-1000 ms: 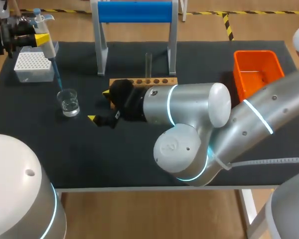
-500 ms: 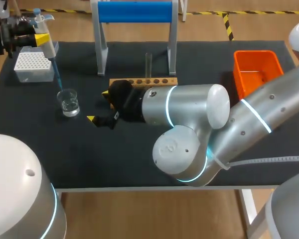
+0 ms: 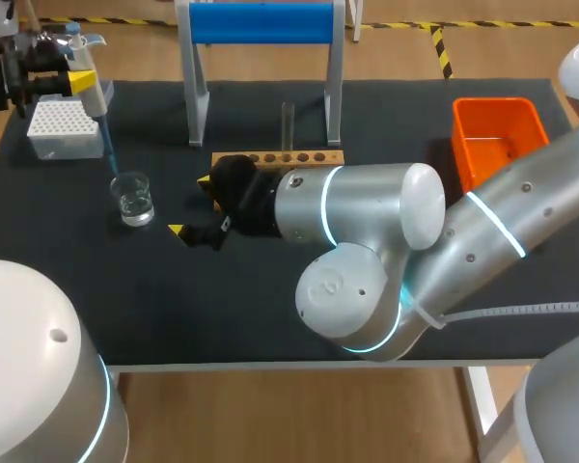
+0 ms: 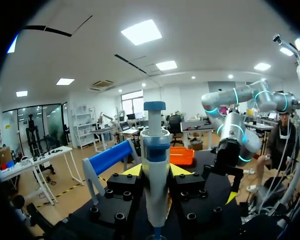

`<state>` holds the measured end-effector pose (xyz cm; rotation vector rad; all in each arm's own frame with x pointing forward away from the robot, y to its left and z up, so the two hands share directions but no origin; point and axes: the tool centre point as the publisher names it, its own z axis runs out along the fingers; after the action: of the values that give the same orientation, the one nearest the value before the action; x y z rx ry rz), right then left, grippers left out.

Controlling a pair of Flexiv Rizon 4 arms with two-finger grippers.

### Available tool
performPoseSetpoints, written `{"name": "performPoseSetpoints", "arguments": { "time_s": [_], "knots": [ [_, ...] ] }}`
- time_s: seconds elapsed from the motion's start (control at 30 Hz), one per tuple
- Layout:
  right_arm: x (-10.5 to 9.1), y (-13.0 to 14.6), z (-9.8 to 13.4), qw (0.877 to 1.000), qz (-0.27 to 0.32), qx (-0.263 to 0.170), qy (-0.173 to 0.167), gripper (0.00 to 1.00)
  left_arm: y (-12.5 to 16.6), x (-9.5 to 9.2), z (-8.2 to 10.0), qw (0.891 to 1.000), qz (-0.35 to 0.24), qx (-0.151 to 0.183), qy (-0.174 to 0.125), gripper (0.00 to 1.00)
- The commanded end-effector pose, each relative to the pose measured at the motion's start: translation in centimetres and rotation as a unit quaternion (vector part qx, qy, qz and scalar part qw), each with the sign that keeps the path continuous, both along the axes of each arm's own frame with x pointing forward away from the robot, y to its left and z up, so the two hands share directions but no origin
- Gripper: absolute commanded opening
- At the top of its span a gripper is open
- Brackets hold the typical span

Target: Invert the test tube, pick up the pipette, mount the tip to pipette, aspirate from beaker and dispense into the tube, eject the tip, return the pipette, and cap with the stopper.

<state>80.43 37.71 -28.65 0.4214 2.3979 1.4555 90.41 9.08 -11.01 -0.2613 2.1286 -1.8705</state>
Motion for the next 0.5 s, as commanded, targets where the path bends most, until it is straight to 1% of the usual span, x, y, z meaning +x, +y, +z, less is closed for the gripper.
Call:
{"name": "performPoseSetpoints", "arguments": {
  "time_s": [0.03,0.2,0.5],
  "knots": [
    [0.0,0.1,-0.2,1.0,-0.001,0.002,-0.001,1.0,0.2,0.2,-0.4,1.0,-0.005,-0.003,-0.004,0.0],
    [0.0,0.1,-0.2,1.0,-0.001,0.002,-0.001,1.0,0.1,0.4,-0.9,1.0,-0.011,-0.006,-0.009,0.0],
    [0.0,0.1,-0.2,1.0,-0.001,0.002,-0.001,1.0,-0.3,0.7,-2.5,1.0,-0.021,-0.006,-0.01,0.0]
  ]
}}
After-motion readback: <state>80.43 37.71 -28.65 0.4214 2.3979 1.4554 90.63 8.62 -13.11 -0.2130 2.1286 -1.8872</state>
